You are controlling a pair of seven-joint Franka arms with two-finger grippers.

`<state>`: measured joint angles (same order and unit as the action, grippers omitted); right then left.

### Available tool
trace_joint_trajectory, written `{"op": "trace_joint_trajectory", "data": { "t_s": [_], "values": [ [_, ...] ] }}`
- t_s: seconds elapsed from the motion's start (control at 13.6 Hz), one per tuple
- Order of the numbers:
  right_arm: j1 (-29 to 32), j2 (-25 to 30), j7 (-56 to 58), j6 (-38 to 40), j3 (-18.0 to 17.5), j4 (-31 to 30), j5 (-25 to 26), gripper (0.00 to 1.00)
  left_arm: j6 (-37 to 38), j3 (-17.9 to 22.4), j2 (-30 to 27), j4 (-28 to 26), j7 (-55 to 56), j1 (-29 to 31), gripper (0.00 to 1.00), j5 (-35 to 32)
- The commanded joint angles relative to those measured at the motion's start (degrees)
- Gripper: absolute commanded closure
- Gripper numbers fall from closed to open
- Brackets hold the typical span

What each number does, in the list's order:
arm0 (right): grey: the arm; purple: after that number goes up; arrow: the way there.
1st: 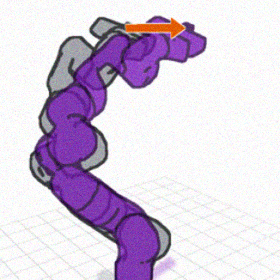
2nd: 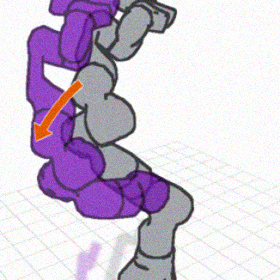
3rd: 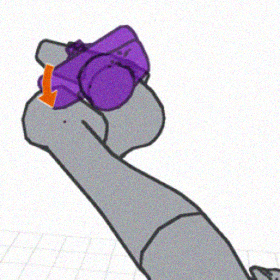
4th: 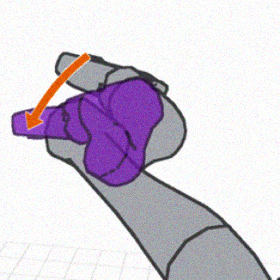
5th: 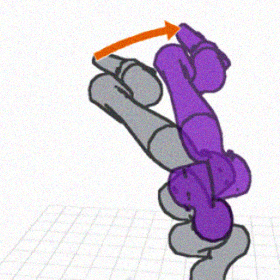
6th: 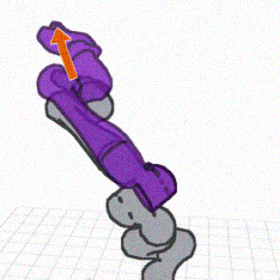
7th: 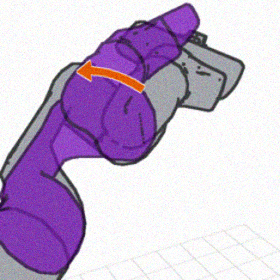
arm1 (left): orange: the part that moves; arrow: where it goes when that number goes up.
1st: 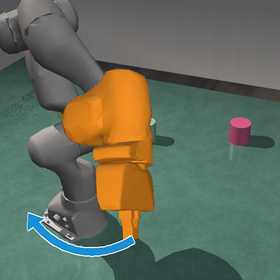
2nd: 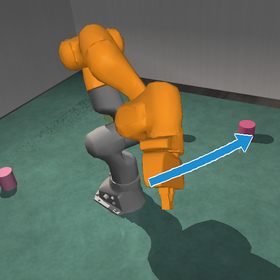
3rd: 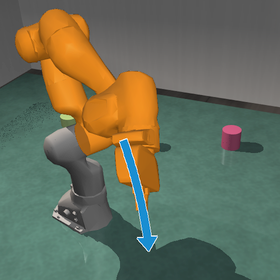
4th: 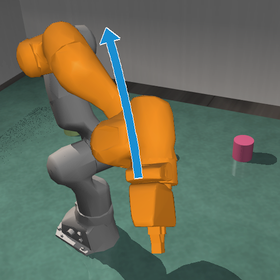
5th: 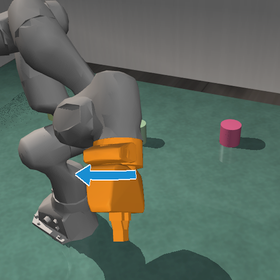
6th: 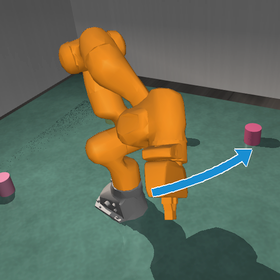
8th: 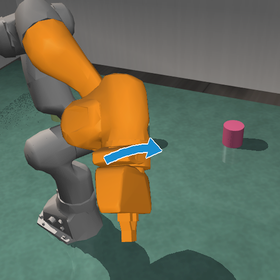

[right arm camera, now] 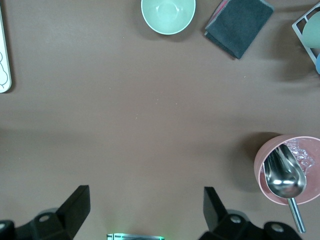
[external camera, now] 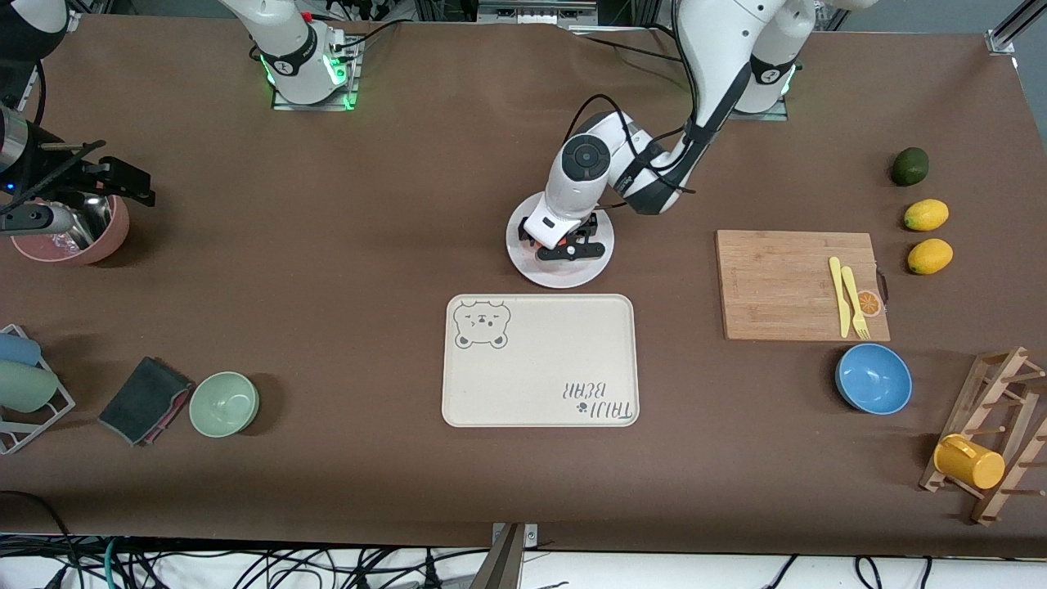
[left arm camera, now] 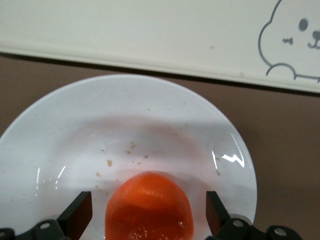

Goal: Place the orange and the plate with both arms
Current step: 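Carry the orange with the left gripper and lower it onto the white plate, then release the orange and withdraw the left gripper while the right gripper reaches the plate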

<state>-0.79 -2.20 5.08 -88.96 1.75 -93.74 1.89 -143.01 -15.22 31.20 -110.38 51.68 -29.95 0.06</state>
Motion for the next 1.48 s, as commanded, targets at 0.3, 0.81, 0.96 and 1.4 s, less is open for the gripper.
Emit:
{"op": "trace_joint_trajectory", "data": {
  "t_s": [0.3, 0.81, 0.96, 1.4],
  "values": [
    [-0.88, -1.67, 0.02, 5.19, -0.69, 0.84, -3.70, 0.00, 9.40, -0.59, -17.73, -1.68, -0.87, 16.73, 0.00, -0.94],
    [-0.79, -10.00, -0.43, 4.51, -0.78, -5.56, -33.22, 0.00, 28.55, -3.06, -32.42, -1.33, -17.99, 32.66, 0.00, -0.59],
    [-1.49, -10.37, -0.25, -0.48, -1.30, -10.03, -39.04, 0.00, 33.56, -2.10, -33.48, 0.51, -19.95, 33.64, 0.00, -0.76],
    [-2.64, -15.45, 12.12, -31.85, -15.08, -26.40, -55.03, 0.00, 43.24, 5.19, -33.22, 7.63, -29.34, 33.99, 0.00, -0.94]
  ]
}}
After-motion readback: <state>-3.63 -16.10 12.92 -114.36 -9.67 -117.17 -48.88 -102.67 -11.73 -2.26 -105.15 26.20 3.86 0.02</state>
